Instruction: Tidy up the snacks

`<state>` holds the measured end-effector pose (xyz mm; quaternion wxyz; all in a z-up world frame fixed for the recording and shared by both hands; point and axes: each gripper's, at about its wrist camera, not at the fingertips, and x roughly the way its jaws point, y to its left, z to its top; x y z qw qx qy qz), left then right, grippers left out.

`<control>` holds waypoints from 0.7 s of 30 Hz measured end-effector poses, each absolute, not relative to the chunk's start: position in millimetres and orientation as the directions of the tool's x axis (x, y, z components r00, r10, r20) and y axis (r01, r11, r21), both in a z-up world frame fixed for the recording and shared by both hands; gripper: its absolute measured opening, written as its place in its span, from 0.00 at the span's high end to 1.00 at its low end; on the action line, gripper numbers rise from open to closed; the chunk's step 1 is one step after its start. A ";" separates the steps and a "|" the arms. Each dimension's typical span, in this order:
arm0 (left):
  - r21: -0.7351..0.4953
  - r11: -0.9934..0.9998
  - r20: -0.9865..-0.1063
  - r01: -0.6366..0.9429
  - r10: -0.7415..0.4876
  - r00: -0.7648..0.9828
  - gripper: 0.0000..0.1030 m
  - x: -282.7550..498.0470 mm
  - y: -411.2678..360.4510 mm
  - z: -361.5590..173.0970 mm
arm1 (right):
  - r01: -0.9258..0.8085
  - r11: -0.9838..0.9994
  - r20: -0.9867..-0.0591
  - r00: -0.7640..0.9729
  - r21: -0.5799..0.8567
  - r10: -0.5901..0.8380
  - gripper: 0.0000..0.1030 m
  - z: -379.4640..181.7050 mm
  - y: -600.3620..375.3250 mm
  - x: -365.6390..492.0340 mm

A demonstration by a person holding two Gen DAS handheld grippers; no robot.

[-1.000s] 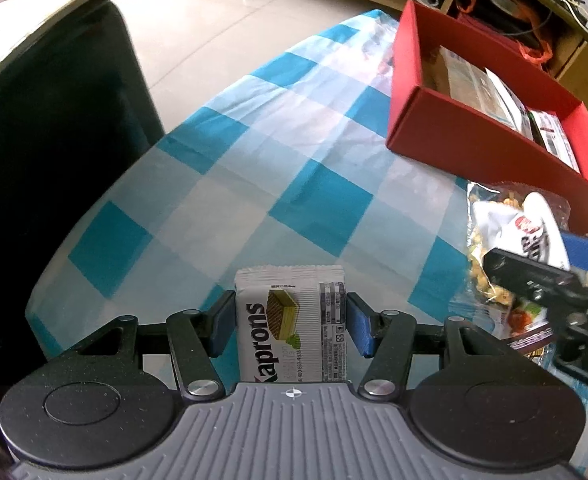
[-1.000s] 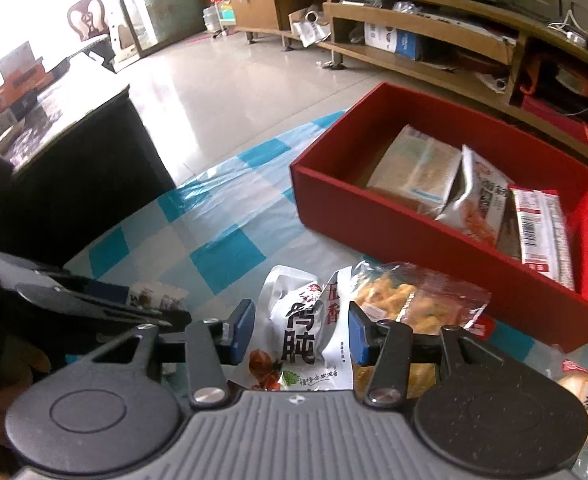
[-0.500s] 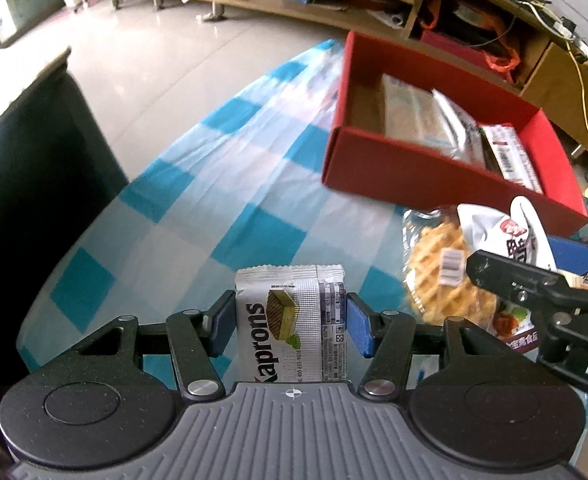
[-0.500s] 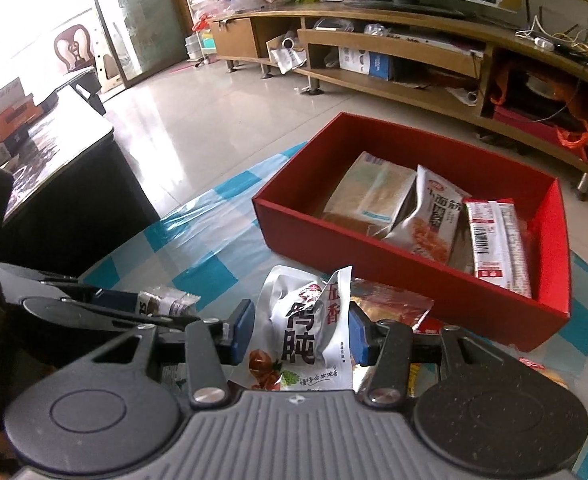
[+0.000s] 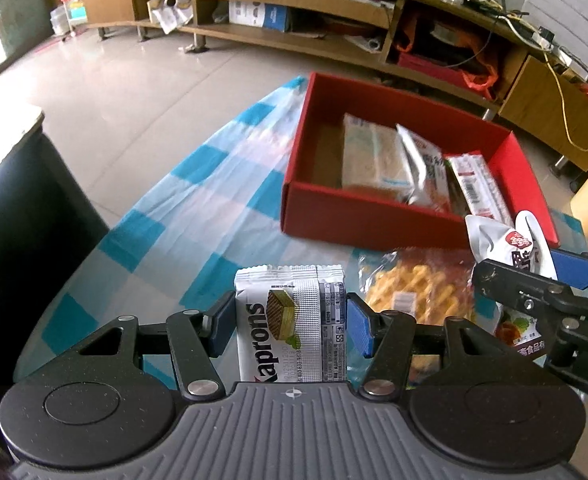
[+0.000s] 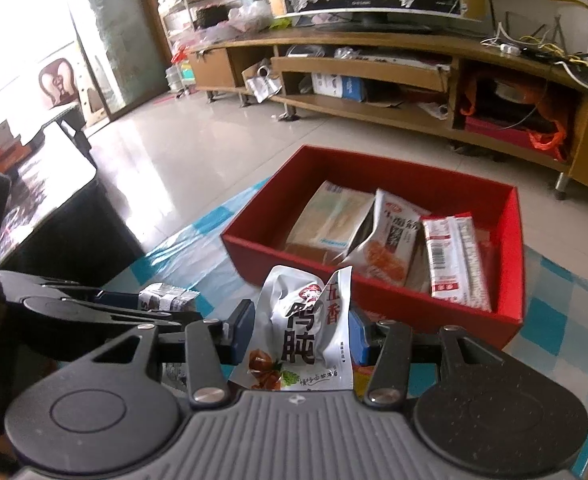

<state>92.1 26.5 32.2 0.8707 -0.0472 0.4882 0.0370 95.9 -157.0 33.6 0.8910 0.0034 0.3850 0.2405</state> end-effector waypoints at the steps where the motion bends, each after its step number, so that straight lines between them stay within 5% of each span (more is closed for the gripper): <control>1: -0.047 0.993 -0.851 -0.108 0.017 0.524 0.38 93.7 24.9 33.8 | -0.420 0.887 -0.681 0.593 0.194 0.430 0.53 35.2 -159.3 96.9; 21: -0.051 0.996 -0.806 -0.066 -0.002 0.591 0.38 131.0 -0.2 58.7 | -0.343 0.913 -0.639 0.657 0.220 0.400 0.53 51.6 -187.5 117.4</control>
